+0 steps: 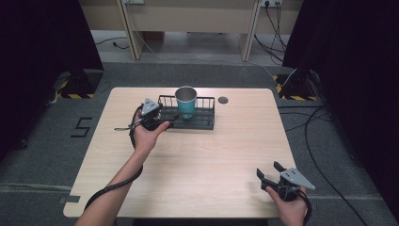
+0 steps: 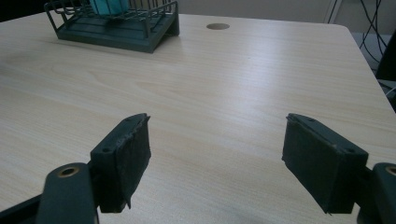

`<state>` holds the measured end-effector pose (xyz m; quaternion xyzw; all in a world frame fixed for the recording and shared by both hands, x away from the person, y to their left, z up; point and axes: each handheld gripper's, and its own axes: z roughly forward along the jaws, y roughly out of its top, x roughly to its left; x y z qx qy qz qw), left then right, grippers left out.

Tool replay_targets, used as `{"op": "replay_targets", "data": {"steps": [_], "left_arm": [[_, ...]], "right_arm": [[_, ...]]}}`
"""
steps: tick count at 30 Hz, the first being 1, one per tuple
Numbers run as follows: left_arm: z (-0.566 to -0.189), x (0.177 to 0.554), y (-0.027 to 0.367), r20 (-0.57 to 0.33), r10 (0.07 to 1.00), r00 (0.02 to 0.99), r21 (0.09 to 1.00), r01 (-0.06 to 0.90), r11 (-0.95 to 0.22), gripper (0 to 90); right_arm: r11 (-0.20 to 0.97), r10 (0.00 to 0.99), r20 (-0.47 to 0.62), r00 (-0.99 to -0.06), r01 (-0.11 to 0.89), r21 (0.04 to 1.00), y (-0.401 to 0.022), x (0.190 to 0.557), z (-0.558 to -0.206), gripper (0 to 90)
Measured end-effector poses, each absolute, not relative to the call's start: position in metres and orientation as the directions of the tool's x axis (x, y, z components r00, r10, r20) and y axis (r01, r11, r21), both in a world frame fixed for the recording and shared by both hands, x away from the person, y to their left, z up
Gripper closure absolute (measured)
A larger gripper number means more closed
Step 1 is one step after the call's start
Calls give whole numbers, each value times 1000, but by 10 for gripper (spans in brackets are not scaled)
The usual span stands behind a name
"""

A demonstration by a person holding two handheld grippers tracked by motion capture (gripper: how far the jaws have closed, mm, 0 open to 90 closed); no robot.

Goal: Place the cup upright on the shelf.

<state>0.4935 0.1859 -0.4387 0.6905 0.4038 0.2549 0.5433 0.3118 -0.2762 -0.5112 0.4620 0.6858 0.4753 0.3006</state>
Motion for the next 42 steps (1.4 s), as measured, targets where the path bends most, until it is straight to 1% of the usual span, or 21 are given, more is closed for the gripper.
{"op": "replay_targets", "data": {"steps": [6,26,42], "left_arm": [[-439,485,195,-87,840,536,957,278,-78,144],[-436,457,211,-80,831,551,964,254,-75,144],[-441,441,229,-77,842,535,964,257,-75,145]], "right_arm": [[121,920,26,-391,348,930,-276,312,-511,240],[122,921,24,-389,347,930,-276,312,-511,239],[122,921,24,-389,347,930,-276,312,-511,240]]}}
